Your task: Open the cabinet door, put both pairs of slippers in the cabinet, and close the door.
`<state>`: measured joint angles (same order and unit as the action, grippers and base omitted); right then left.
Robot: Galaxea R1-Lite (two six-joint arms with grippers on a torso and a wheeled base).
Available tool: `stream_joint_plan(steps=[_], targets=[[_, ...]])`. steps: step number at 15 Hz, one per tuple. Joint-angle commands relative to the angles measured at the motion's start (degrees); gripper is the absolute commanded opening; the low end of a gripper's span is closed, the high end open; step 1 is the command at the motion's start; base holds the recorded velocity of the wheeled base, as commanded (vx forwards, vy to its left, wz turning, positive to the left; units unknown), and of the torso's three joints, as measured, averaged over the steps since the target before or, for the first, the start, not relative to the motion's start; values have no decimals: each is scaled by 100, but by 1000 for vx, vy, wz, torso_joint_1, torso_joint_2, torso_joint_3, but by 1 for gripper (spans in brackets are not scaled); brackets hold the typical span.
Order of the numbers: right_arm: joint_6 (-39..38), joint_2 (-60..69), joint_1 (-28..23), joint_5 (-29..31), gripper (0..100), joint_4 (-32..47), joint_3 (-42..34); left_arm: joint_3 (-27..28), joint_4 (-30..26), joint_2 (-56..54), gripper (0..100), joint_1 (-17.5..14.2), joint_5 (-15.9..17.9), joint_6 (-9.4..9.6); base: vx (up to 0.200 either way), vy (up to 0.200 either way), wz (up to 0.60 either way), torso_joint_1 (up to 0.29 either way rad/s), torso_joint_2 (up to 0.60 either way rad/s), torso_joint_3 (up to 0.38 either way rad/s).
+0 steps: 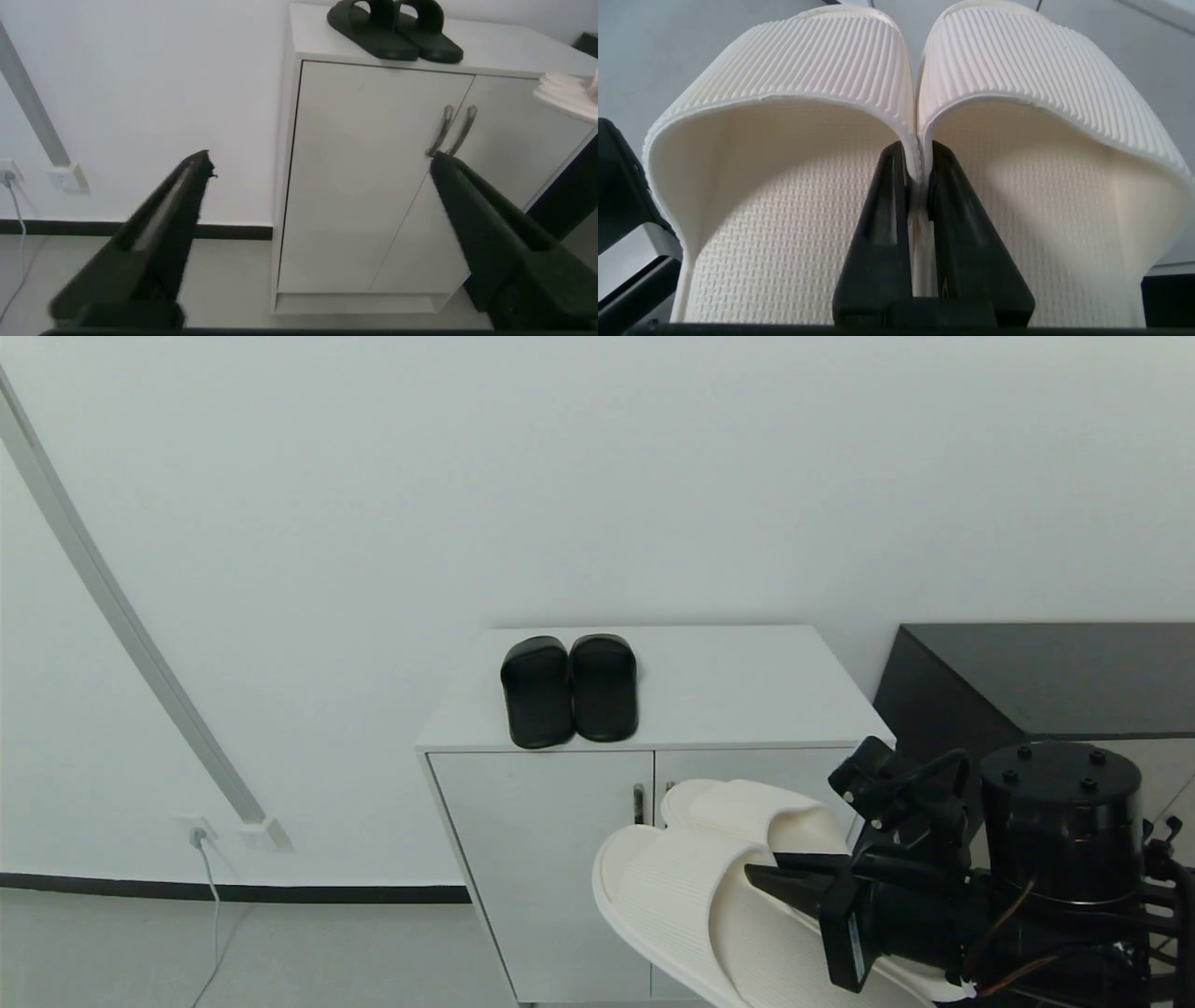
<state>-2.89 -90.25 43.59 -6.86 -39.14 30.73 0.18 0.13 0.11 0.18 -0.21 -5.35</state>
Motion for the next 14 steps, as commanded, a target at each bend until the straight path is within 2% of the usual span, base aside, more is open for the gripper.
stream_joint_plan(steps=[1,14], targets=[[-1,-19,0,-8,0,-6,-15,-9,4,-2,100,-1,-6,-1,0,0,0,-178,393,222],[-1,-37,0,-8,0,3,-50,-9,4,-2,100,-1,-14,-1,0,0,0,-212,526,308]])
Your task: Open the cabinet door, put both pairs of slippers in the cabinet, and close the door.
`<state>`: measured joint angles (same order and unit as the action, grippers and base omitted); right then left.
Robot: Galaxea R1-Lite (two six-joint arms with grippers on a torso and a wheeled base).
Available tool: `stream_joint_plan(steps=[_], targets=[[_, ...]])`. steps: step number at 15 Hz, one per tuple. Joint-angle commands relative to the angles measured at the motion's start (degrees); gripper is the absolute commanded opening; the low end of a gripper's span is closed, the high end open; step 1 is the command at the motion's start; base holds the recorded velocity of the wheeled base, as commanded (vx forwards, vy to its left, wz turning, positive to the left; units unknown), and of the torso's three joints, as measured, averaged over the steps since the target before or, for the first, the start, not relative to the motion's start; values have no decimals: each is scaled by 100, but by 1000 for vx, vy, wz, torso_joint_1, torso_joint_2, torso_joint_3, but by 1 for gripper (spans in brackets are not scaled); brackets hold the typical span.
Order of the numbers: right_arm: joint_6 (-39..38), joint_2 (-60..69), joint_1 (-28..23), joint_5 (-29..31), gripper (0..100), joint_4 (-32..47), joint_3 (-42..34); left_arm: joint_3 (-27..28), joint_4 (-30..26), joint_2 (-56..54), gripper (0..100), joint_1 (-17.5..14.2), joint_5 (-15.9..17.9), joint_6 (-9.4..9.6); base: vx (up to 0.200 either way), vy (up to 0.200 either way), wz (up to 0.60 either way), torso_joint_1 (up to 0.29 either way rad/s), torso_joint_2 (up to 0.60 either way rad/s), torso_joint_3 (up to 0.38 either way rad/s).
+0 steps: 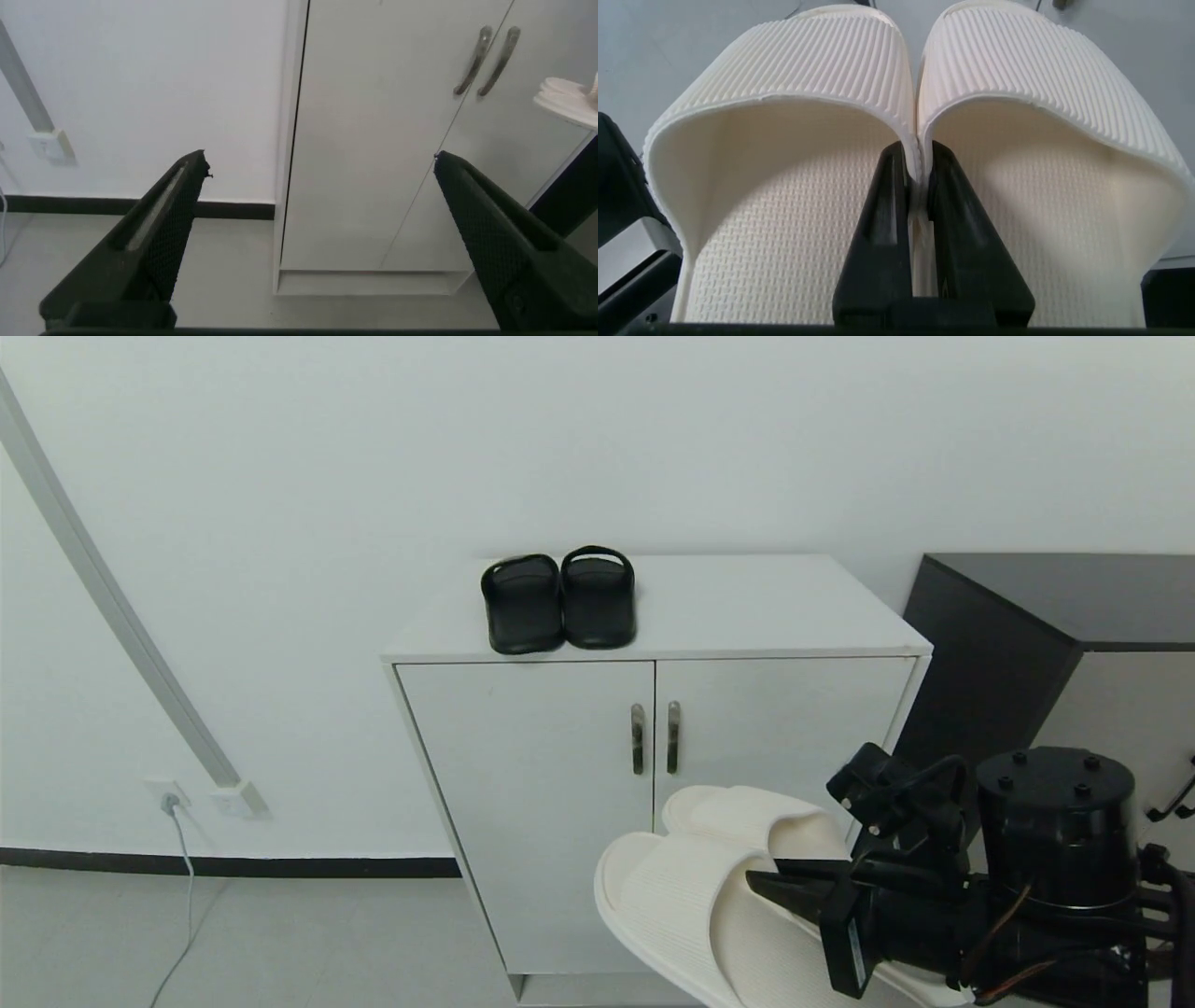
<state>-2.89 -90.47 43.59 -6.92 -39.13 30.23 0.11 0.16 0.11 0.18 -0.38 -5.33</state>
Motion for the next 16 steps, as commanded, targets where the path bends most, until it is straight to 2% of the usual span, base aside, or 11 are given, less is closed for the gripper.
stream_joint_plan(steps=[1,10,16], targets=[[-1,-15,0,-2,0,2,0,-2,2,-2,100,-1,-6,-3,0,0,0,-183,500,310],[25,-59,35,-2,0,2,-61,7,2,-2,100,-1,-6,-3,0,0,0,-149,475,331],[25,-50,44,-28,0,-7,-132,-2,2,-2,100,-1,3,5,0,0,0,-68,448,375]])
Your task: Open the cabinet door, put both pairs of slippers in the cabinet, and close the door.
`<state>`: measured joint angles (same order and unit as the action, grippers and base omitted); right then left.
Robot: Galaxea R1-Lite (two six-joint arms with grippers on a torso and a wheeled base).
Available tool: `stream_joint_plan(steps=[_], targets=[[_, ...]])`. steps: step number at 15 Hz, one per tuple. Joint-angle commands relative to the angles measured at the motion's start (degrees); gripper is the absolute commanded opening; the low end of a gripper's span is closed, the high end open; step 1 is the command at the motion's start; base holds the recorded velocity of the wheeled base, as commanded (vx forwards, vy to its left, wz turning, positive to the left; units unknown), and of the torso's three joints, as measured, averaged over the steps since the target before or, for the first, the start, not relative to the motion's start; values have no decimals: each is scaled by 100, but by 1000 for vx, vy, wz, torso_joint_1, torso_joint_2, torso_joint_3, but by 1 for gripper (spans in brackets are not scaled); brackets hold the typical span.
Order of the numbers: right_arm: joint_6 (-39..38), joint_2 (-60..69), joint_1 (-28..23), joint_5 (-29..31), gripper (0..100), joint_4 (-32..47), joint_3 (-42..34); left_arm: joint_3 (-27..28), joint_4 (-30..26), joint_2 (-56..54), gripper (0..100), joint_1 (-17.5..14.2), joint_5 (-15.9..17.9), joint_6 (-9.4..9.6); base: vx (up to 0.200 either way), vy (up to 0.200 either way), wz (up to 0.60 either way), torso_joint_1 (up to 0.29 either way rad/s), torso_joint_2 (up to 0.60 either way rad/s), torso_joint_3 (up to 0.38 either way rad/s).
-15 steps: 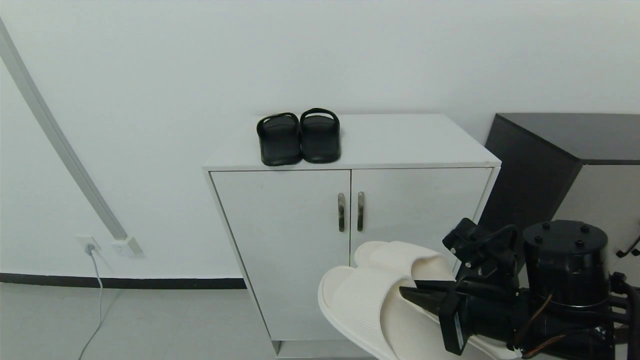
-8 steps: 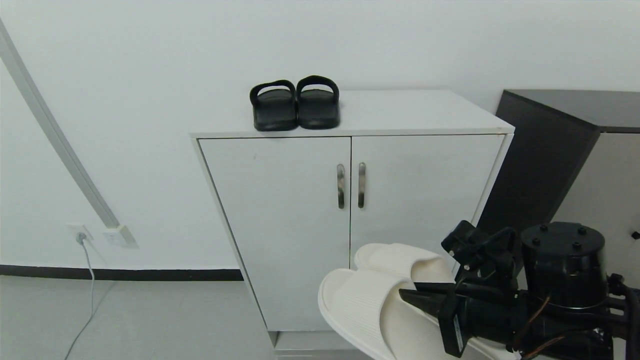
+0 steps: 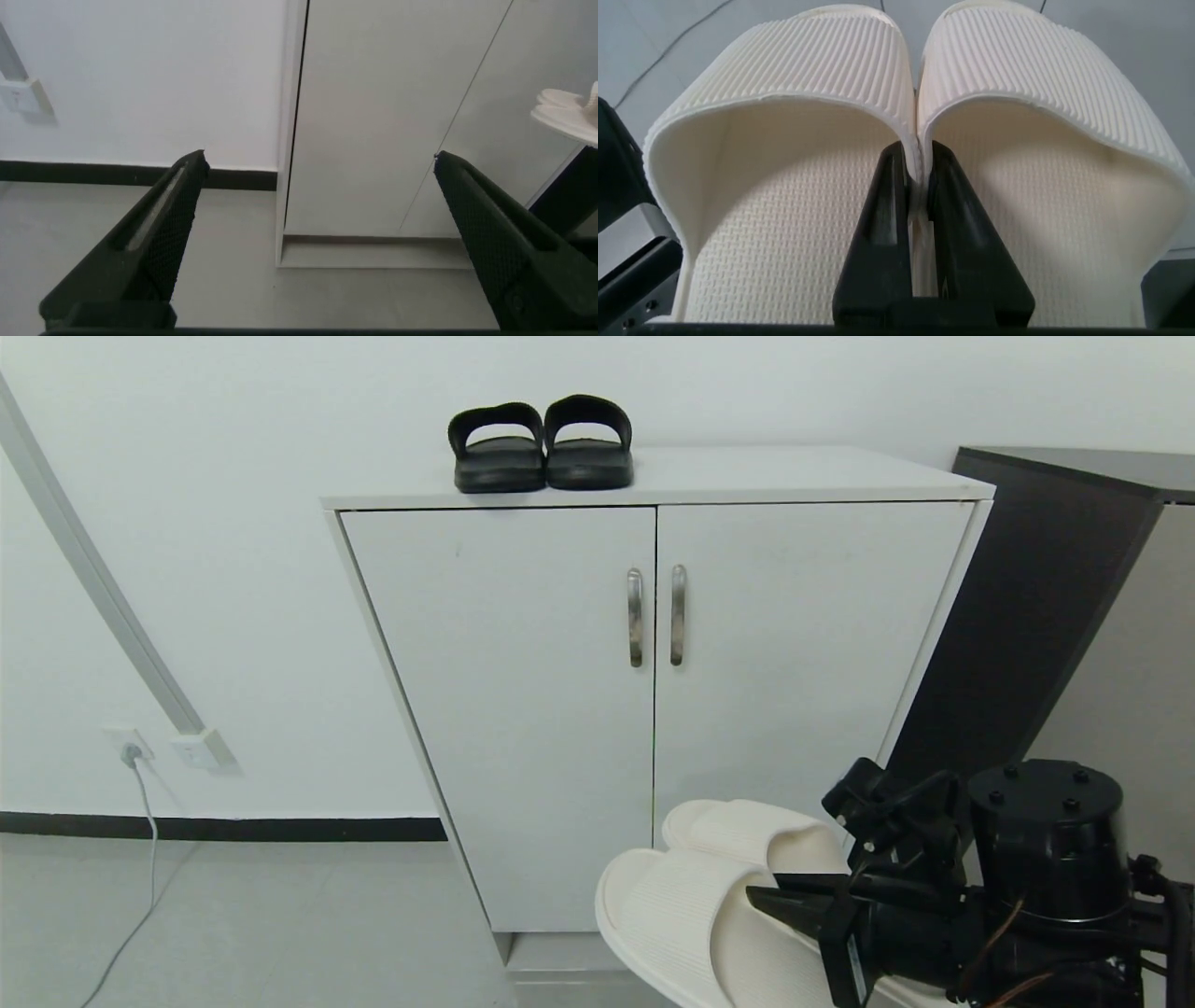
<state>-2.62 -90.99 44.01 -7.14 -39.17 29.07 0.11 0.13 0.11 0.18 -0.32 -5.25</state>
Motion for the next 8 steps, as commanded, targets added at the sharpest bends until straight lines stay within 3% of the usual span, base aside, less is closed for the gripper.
stream_joint_plan(steps=[1,4,7,8], targets=[[-2,-6,3,-6,0,-3,-33,-2,4,-2,100,-1,-3,-2,0,0,0,-27,427,408],[174,-33,3,-24,0,-12,-104,7,4,-2,100,-1,-3,-2,0,0,0,-6,211,209],[350,-112,64,-33,0,-618,-376,-2,4,-2,100,-1,-12,-2,200,0,0,-4,41,36],[350,-138,64,-33,0,-768,-429,-2,4,-2,100,-1,-12,-2,0,0,0,0,0,0]])
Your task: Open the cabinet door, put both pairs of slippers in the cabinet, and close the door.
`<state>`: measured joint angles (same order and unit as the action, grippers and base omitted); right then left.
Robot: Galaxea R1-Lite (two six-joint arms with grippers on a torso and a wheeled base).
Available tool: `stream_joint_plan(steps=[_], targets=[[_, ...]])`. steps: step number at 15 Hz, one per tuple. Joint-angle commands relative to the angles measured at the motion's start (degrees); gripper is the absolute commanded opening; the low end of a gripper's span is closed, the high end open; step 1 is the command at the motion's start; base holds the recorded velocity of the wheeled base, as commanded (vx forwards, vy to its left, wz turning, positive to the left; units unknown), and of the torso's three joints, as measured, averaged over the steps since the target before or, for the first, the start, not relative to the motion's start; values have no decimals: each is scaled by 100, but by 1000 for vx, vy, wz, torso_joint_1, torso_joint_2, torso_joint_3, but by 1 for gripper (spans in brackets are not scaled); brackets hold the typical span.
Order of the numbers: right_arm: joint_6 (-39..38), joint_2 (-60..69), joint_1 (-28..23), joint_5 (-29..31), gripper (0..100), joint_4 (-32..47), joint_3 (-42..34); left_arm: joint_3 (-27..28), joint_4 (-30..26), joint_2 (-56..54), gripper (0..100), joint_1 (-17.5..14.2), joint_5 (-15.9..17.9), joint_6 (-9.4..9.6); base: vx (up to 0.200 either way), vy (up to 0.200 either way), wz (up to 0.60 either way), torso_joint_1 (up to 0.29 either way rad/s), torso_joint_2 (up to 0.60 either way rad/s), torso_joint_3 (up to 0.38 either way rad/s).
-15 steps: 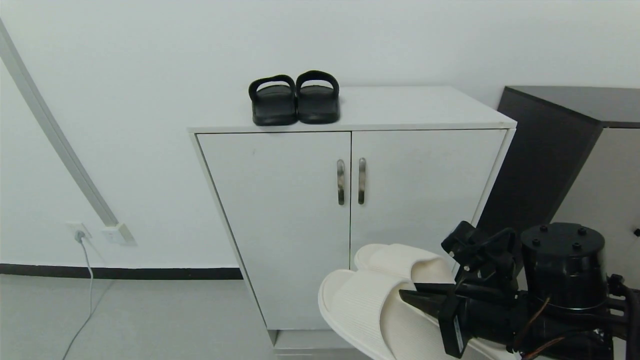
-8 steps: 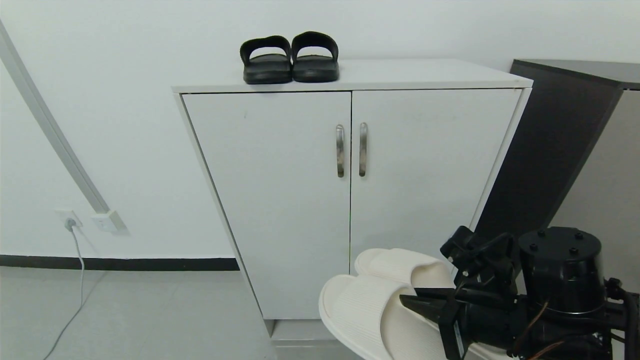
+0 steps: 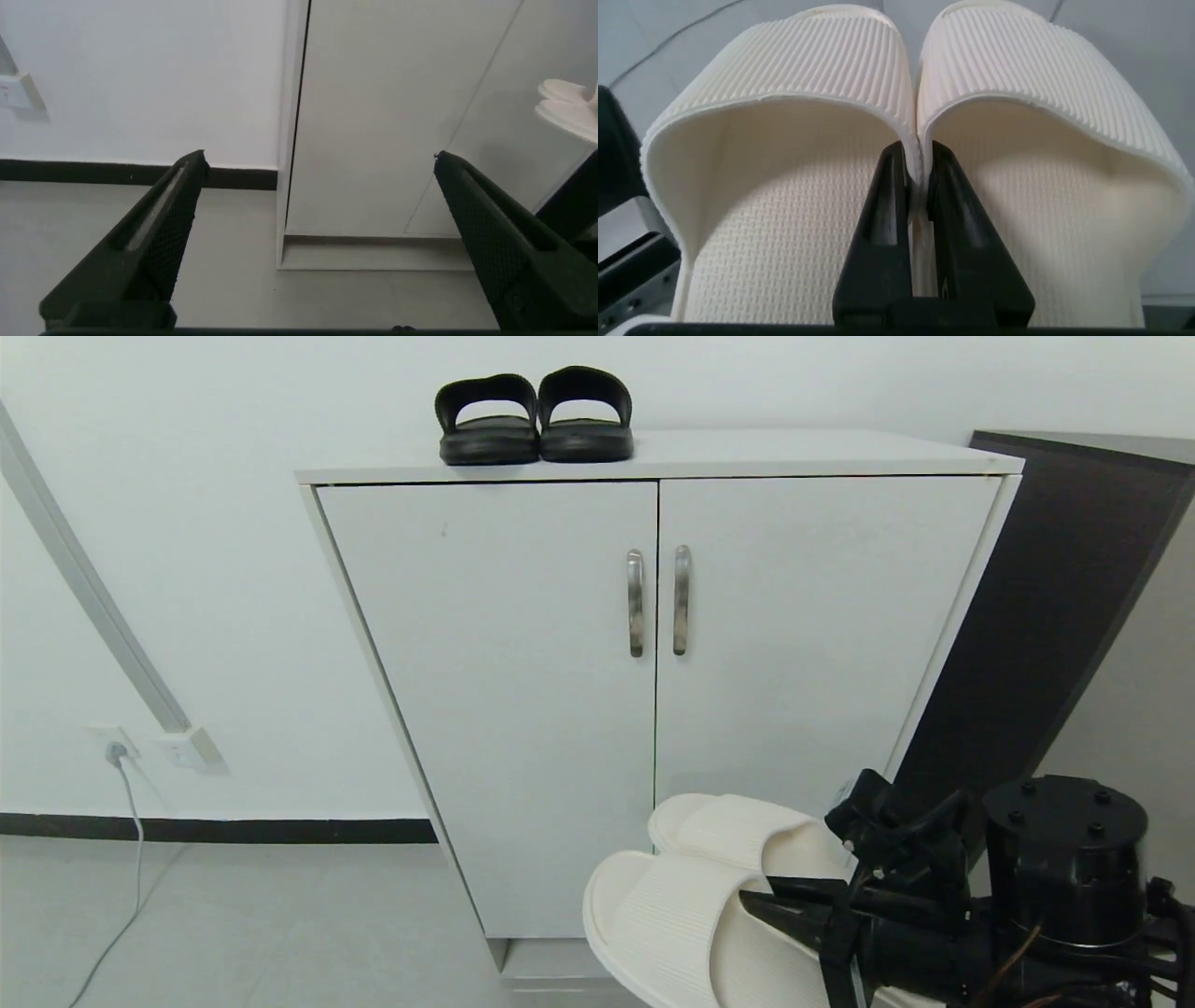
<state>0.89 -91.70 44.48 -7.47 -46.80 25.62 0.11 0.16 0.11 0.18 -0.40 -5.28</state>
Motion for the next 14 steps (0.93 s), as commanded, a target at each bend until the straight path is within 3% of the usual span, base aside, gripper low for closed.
stream_joint_plan(steps=[1,4,6,8,10,12,14], targets=[[-10,-120,16,27,0,-189,-110,-2,2,-2,100,-1,-4,-8,0,0,0,0,0,0],[-10,-120,25,18,0,-207,-145,-2,2,7,100,-1,-13,27,0,0,0,0,0,0],[-27,-120,25,18,0,-216,-137,7,11,367,100,-9,-215,62,0,0,0,0,0,0],[-36,-120,16,18,0,-216,-145,24,11,534,100,-1,-206,431,0,0,0,0,0,0],[-45,-120,8,18,0,-216,-154,174,19,666,100,34,-92,466,0,0,0,0,0,0],[-54,-120,8,18,0,-216,-216,1193,-86,1316,100,43,286,387,0,0,0,0,0,0],[-54,-129,8,-9,0,-216,-225,1413,-95,2178,100,43,1077,422,0,0,0,0,0,0]])
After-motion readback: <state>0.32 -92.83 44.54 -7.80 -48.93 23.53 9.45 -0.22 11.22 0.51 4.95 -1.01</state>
